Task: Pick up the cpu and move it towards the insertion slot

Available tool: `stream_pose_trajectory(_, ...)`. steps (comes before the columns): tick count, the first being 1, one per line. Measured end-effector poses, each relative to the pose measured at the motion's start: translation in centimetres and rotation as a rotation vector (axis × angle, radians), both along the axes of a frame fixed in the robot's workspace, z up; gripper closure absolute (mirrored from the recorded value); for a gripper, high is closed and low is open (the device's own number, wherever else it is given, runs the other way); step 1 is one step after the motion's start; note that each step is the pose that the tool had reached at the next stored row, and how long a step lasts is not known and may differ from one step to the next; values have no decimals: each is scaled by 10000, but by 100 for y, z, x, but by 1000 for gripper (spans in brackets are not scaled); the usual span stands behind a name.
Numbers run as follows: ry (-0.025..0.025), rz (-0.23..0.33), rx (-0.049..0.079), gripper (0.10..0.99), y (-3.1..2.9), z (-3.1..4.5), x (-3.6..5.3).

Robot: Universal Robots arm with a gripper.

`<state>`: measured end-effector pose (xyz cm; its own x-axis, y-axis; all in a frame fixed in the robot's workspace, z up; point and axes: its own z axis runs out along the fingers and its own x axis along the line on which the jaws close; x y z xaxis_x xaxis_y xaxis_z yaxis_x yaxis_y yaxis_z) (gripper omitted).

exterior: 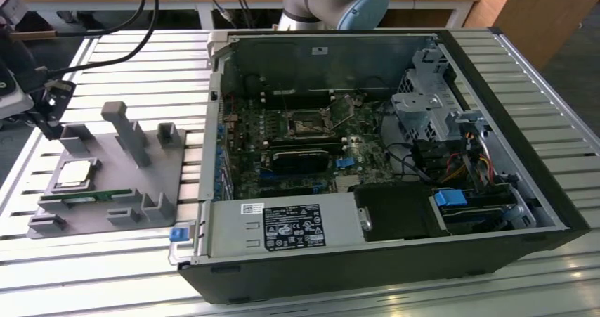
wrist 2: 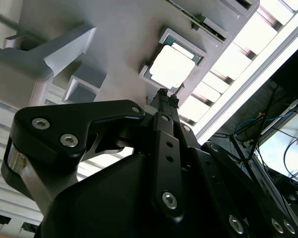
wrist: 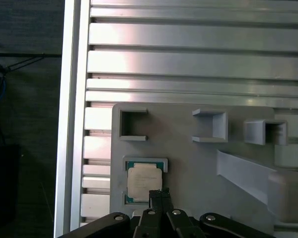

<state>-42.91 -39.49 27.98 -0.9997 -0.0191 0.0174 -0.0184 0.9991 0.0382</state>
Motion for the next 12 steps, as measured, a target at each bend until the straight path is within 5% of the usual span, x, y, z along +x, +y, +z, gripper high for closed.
stream_pose_trajectory(12,20,0,0,980,0,-36,-6)
